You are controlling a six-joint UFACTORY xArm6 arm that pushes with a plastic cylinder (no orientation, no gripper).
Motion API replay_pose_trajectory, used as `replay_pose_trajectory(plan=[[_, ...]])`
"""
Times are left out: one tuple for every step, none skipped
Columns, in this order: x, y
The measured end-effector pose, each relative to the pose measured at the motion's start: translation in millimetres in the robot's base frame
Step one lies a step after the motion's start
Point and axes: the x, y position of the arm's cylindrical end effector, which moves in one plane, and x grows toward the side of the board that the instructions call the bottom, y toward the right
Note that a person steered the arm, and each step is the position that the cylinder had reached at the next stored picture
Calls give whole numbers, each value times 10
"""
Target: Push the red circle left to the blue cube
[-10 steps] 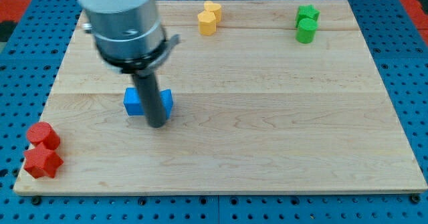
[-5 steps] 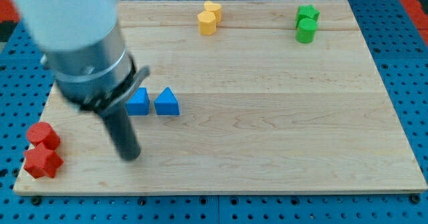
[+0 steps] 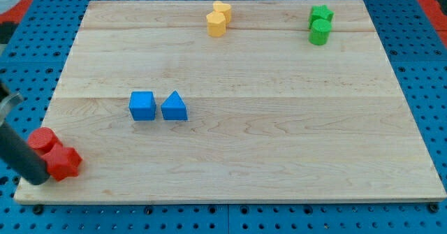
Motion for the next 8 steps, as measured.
replay_pose_trajectory(plan=[[-264, -34], [-192, -27], [-116, -443], [-357, -492], [-618, -131], [-754, -24], [-689, -510], [-940, -192]])
